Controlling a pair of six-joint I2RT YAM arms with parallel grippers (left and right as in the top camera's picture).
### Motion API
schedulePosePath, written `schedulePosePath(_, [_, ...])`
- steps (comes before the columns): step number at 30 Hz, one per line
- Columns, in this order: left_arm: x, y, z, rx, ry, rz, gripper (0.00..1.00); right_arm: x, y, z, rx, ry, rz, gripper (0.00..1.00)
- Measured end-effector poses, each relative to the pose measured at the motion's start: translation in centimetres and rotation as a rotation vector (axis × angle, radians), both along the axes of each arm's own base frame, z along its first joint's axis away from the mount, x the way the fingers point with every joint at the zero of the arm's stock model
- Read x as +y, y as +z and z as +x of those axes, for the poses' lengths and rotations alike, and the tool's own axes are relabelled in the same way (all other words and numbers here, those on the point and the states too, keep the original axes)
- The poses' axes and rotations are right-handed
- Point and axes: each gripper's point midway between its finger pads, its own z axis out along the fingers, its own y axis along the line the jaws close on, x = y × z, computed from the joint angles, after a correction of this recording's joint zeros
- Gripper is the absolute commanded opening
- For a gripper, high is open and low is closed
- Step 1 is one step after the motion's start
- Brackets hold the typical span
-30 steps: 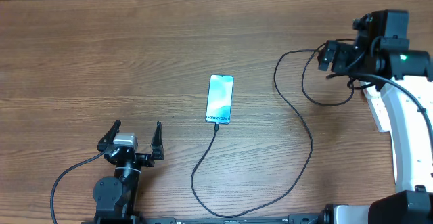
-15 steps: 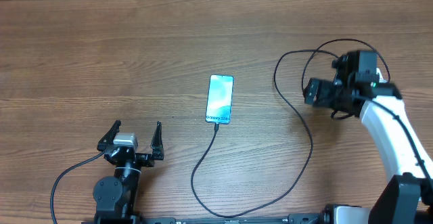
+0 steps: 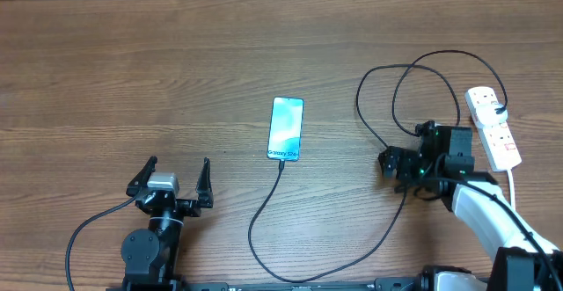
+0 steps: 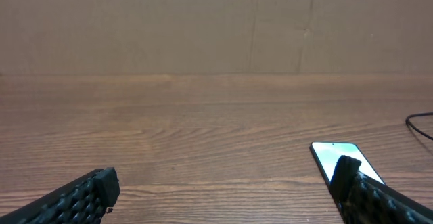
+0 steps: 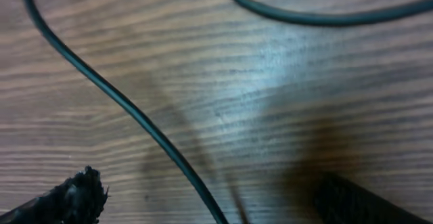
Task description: Plug charger to phone and switch on socket
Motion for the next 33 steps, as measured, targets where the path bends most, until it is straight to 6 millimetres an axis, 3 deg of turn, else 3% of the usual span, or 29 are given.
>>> schedulePosePath(8, [0.0,0.0,0.0,0.0,0.0,0.0,1.0,0.8,2.3,3.6,-0.275,0.034,0.006,1.0])
schedulePosePath(14, [0.0,0.0,0.0,0.0,0.0,0.0,1.0,2.5,0.7,1.2,-0.36,0.083,0.025,1.0])
schedulePosePath(21, [0.0,0.0,0.0,0.0,0.0,0.0,1.0,2.4,1.7,-0.4,-0.486,0.08,0.012,1.0])
schedulePosePath(26, [0.0,0.0,0.0,0.0,0.0,0.0,1.0,2.3,0.9,-2.2,-0.475,0.073,0.006,1.0])
schedulePosePath(33, [0.0,0.0,0.0,0.0,0.0,0.0,1.0,2.2,1.6,-3.1,-0.475,0.067,0.0,1.0])
